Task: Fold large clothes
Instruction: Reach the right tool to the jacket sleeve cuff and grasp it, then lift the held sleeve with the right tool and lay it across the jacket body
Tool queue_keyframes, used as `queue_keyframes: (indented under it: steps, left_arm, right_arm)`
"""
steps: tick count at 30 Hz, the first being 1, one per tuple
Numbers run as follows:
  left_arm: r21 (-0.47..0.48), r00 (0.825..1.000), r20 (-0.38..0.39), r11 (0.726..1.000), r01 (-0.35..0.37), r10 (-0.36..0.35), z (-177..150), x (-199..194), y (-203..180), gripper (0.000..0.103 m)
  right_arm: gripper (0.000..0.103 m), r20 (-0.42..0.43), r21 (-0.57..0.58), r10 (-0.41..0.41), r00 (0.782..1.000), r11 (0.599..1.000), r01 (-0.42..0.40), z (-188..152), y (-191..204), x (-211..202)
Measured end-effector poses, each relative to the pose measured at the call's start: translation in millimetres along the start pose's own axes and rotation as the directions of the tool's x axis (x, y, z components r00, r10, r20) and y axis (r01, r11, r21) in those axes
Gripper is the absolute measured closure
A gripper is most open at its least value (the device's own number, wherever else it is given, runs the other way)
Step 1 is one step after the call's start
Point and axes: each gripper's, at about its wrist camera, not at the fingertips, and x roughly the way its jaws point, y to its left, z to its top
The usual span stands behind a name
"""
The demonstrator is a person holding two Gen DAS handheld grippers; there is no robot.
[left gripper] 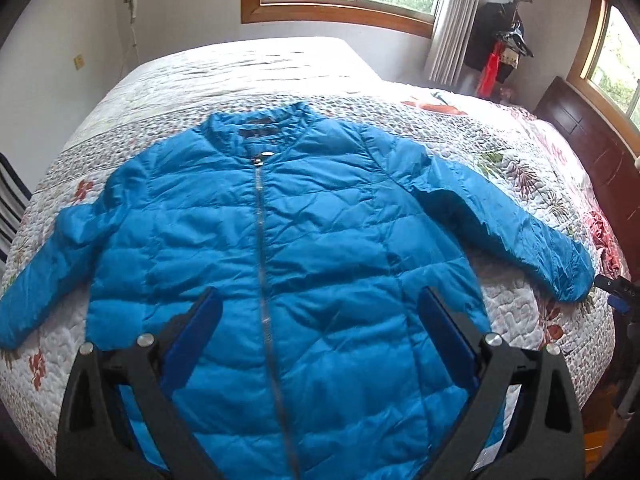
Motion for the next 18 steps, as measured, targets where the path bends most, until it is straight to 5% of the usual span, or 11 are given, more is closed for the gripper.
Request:
queue_keyframes:
  steps: [6, 18]
  left_arm:
    - [0.009, 0.997, -0.072, 1.0, 0.002, -0.001, 29.0, 61.5, -42.0, 0.022]
    - [-0.021, 0.984, -0.174, 0.999, -0.048, 0.044, 30.4, 123.1, -29.1, 0.019]
  right_arm:
    - [0.008, -0.06, 0.08, -0.043, 0.997, 0.996, 0.048, 35.3, -46.7, 41.2]
    - [0.013, -0.154, 0.148, 0.038, 0.987, 0.989, -0.015, 50.2, -74.5, 98.0]
